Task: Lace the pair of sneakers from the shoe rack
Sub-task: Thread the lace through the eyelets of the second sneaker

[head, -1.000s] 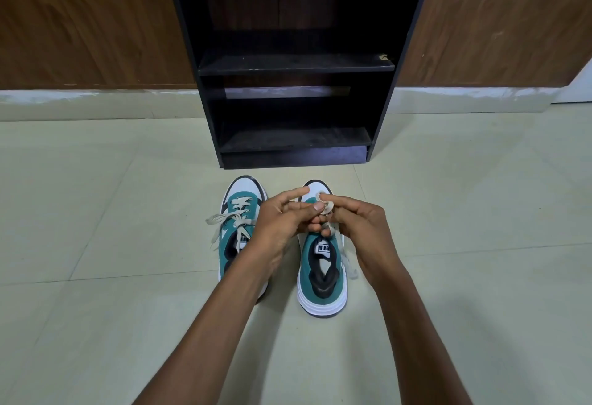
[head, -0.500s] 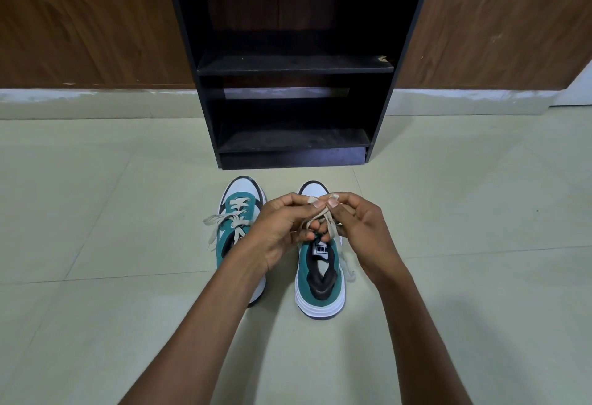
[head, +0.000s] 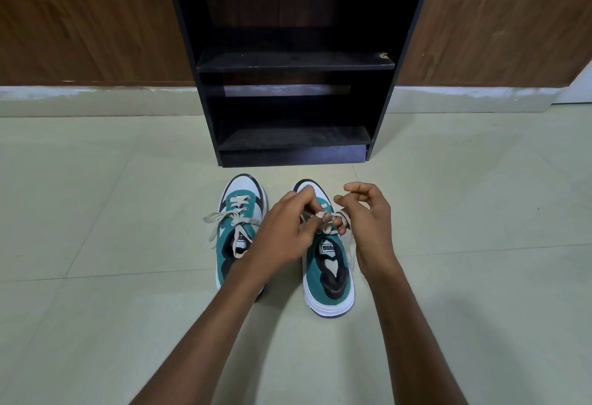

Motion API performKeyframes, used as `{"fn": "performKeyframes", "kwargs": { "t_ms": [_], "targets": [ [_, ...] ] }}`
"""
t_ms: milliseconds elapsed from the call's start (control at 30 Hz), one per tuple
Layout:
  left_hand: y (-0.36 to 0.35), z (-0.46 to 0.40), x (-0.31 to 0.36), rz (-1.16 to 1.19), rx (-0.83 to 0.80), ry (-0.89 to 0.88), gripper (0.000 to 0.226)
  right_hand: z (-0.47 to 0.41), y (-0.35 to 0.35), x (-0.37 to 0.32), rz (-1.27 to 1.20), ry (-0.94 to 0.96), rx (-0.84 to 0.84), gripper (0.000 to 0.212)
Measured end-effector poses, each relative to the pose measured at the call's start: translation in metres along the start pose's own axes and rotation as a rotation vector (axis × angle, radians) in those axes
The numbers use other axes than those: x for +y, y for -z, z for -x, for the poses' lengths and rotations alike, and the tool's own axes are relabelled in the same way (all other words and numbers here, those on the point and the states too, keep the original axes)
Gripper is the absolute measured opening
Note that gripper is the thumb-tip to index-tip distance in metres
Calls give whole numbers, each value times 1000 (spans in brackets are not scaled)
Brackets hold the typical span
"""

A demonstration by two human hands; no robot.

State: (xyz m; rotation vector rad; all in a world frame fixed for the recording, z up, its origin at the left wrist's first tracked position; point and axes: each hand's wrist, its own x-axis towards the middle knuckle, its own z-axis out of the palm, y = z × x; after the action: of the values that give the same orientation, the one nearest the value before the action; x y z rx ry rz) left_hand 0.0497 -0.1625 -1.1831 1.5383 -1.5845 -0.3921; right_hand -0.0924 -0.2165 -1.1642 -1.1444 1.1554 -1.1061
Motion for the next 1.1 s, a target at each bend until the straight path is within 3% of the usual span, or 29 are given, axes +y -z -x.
{"fn": "performKeyframes", "kwargs": {
  "t_ms": [167, 267, 333, 500, 567, 633, 733, 800, 1100],
  "targets": [
    [6, -14, 14, 595, 12, 493, 22, 12, 9, 5, 280, 330, -167, 25],
    [12, -18, 15, 681, -5, 673, 19, 12, 15, 17, 594, 688, -130, 43],
    [13, -19, 14, 718, -51, 711, 18, 11, 18, 23, 741, 819, -54, 49],
    [16, -21, 12, 665, -89, 742, 24, 9, 23, 28, 762, 891, -11, 22],
    [13, -21, 10, 697, -47, 777, 25, 11, 27, 24, 688, 846, -64, 17],
    [10, -23, 3, 696, 79, 814, 24, 13, 32, 20, 584, 676, -113, 14],
    [2, -23, -10, 482, 254, 757, 25, 19, 39, 12, 308, 391, -184, 19],
    [-6, -21, -11, 413, 304, 696, 25, 26, 39, 10, 154, 318, -223, 23],
    [-33, -17, -7, 849, 473, 583, 19, 37, 10, 5, -180, 134, -288, 28]
  ]
}}
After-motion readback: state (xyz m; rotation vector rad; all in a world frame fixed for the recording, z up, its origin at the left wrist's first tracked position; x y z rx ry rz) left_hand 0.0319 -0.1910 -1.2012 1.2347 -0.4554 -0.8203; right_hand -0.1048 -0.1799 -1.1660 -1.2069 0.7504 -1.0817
